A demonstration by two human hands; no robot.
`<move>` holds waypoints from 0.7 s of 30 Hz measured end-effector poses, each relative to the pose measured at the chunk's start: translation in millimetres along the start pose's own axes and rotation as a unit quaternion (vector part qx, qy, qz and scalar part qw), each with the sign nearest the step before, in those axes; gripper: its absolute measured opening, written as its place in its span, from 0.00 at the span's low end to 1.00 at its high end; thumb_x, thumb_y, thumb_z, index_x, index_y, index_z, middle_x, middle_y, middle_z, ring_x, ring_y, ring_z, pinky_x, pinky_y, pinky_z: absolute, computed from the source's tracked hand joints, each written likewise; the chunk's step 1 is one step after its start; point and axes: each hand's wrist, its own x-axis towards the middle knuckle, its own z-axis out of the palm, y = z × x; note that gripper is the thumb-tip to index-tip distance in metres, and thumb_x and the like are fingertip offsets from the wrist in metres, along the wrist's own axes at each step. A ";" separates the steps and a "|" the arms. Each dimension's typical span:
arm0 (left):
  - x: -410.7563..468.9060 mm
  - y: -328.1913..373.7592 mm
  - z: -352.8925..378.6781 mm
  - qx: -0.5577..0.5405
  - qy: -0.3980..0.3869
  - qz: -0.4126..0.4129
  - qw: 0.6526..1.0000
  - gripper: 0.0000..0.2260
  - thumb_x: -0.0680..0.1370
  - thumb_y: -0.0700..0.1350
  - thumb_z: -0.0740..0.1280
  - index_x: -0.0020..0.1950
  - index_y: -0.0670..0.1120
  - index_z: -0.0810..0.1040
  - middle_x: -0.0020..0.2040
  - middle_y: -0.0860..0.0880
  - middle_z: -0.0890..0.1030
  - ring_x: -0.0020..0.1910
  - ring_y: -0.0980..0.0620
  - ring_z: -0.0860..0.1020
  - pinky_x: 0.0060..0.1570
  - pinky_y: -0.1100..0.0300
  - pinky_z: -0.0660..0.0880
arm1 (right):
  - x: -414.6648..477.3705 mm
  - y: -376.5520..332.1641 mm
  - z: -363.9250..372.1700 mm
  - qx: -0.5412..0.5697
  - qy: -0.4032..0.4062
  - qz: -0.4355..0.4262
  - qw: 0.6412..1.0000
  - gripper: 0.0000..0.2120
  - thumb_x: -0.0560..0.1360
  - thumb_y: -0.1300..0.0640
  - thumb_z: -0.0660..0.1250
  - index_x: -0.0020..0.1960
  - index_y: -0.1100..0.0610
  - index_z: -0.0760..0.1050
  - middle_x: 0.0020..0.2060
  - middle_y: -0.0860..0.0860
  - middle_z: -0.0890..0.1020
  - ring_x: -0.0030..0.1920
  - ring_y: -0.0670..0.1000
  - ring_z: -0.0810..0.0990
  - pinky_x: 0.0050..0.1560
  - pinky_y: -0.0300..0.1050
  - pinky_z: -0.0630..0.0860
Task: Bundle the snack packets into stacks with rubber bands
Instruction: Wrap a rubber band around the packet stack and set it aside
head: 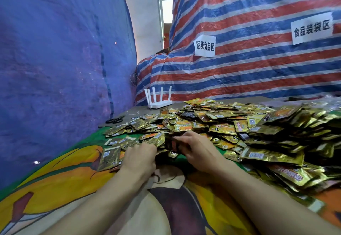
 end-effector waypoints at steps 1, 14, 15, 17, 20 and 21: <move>-0.2 -1.8 -2.0 -0.024 0.019 -0.021 0.999 0.05 0.77 0.43 0.64 0.52 0.48 0.75 0.54 0.46 0.80 0.56 0.42 0.79 0.43 0.53 0.66 | -1.0 -1.2 -2.6 0.029 0.041 0.016 0.999 0.19 0.81 0.58 0.64 0.70 0.47 0.76 0.58 0.48 0.78 0.57 0.53 0.77 0.57 0.53 0.77; 17.8 2.2 -43.3 -0.600 0.125 -0.186 0.768 0.32 0.68 0.24 0.66 0.65 0.51 0.66 0.52 0.48 0.73 0.43 0.46 0.78 0.36 0.49 0.79 | -20.7 10.3 -50.0 0.390 0.132 0.271 0.870 0.12 0.70 0.61 0.79 0.50 0.51 0.82 0.41 0.48 0.87 0.41 0.48 0.87 0.38 0.45 0.83; 22.7 8.1 -44.6 -0.658 0.115 -0.222 0.710 0.38 0.67 0.23 0.68 0.70 0.51 0.64 0.55 0.46 0.74 0.44 0.45 0.79 0.38 0.48 0.80 | -24.7 13.5 -50.3 0.419 0.126 0.283 0.853 0.12 0.70 0.61 0.78 0.51 0.51 0.81 0.41 0.48 0.87 0.40 0.49 0.87 0.36 0.43 0.82; 31.1 23.6 -39.8 -0.772 0.055 -0.292 0.562 0.35 0.67 0.26 0.72 0.72 0.44 0.68 0.55 0.43 0.79 0.43 0.45 0.80 0.35 0.52 0.79 | -32.2 18.5 -51.1 0.498 0.107 0.302 0.806 0.14 0.70 0.63 0.77 0.55 0.57 0.81 0.42 0.52 0.88 0.42 0.53 0.88 0.38 0.47 0.81; 38.4 51.1 -17.9 -0.875 -0.115 -0.296 0.366 0.17 0.74 0.33 0.69 0.62 0.34 0.77 0.50 0.39 0.82 0.38 0.43 0.82 0.38 0.53 0.80 | -38.6 23.6 -52.4 0.591 0.080 0.313 0.739 0.22 0.63 0.68 0.77 0.57 0.63 0.80 0.46 0.58 0.87 0.46 0.59 0.87 0.43 0.54 0.81; 36.6 60.2 -8.9 -0.881 -0.139 -0.293 0.344 0.14 0.75 0.34 0.68 0.60 0.34 0.78 0.51 0.38 0.82 0.43 0.41 0.83 0.44 0.48 0.81 | -39.2 24.1 -51.7 0.596 0.078 0.314 0.735 0.22 0.63 0.69 0.76 0.56 0.64 0.79 0.46 0.59 0.87 0.46 0.59 0.87 0.44 0.55 0.81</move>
